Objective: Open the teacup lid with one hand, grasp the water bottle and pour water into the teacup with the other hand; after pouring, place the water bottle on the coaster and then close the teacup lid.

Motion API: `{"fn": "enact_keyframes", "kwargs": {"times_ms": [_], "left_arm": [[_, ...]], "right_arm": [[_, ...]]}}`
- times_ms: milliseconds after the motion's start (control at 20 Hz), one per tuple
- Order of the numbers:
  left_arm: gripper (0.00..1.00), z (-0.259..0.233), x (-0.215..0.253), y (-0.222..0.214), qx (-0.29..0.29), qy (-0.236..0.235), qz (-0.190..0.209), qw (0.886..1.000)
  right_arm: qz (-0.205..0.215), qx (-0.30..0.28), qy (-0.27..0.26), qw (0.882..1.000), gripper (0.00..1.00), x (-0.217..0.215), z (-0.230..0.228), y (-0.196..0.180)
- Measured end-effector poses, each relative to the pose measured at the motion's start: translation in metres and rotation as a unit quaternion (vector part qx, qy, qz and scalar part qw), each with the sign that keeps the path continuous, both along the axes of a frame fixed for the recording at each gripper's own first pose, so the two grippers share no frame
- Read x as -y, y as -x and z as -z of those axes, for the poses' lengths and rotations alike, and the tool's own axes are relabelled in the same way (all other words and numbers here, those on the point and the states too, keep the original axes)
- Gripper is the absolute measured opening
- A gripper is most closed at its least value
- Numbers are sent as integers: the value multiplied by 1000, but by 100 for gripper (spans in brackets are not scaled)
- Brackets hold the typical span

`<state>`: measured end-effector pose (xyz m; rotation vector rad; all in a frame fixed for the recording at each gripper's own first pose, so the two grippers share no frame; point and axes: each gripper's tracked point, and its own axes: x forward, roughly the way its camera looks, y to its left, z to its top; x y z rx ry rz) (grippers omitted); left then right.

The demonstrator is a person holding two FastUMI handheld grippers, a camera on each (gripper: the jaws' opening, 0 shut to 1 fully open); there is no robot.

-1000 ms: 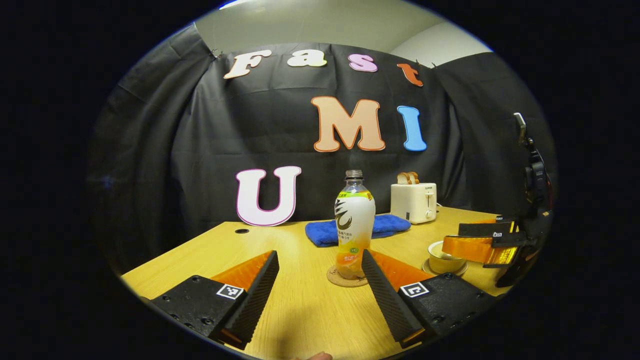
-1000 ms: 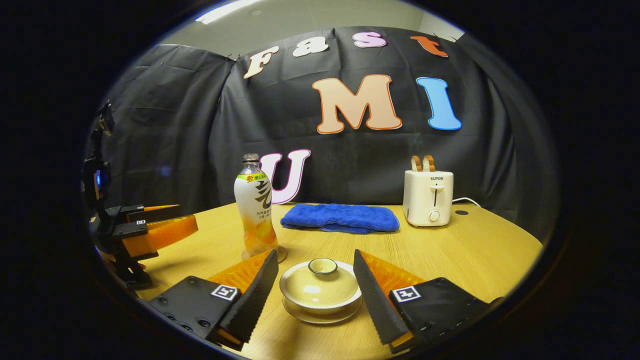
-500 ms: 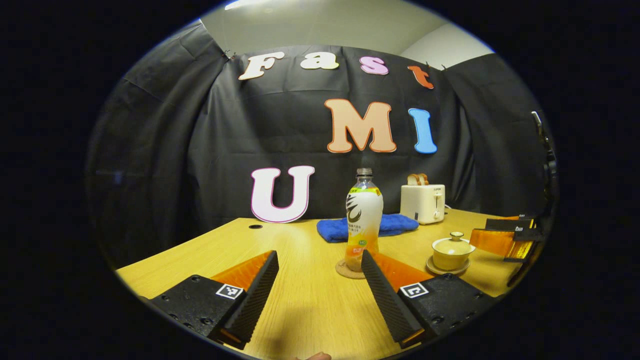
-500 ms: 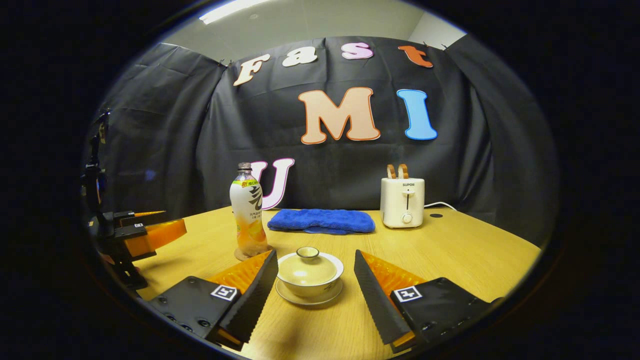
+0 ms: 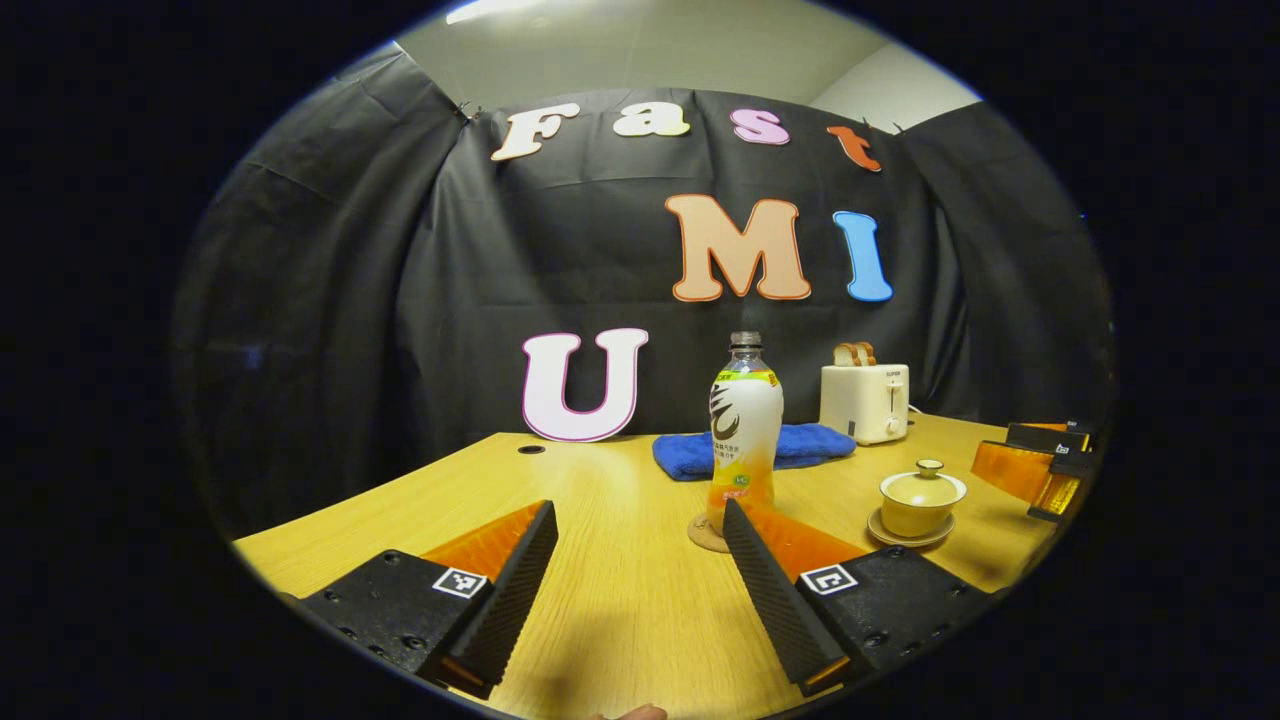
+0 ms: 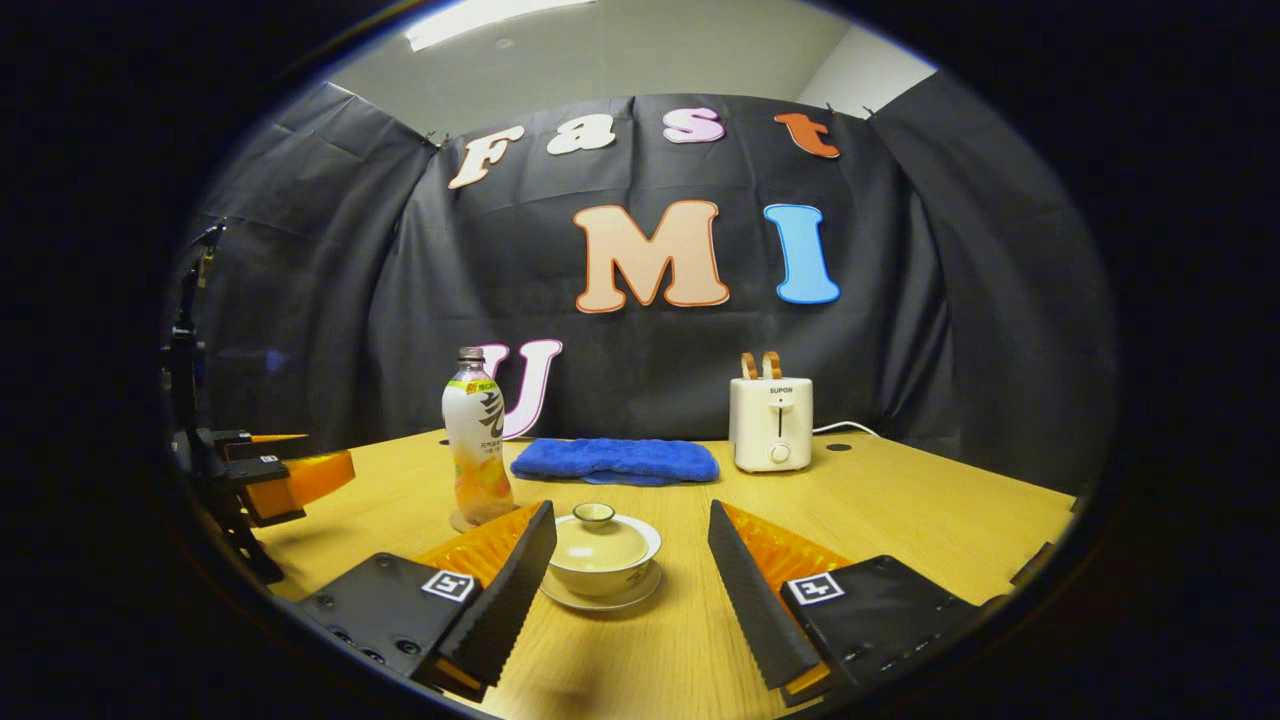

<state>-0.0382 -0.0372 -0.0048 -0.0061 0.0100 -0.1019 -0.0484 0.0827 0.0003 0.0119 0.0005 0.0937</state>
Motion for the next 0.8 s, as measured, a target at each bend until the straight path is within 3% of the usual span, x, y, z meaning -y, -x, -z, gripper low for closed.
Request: {"fn": "enact_keyframes", "kwargs": {"times_ms": [50, 100, 500, 650, 800], "left_arm": [[97, 0, 0, 0, 1, -1, -1, 1000], [97, 0, -1, 0, 0, -1, -1, 1000], [97, -1, 1, 0, 1, 1, 4, 1000], [97, -1, 3, 0, 1, 1, 8, 1000], [97, -1, 2, -1, 0, 1, 8, 1000]], "right_arm": [[5, 1, 1, 1000, 100, 1, -1, 1], [9, 1, 1, 1000, 96, 2, 0, 1], [18, 1, 1, 1000, 100, 4, -1, 0], [20, 1, 1, 1000, 91, 5, 0, 1], [27, 1, 1, 1000, 92, 7, -1, 0]]}}
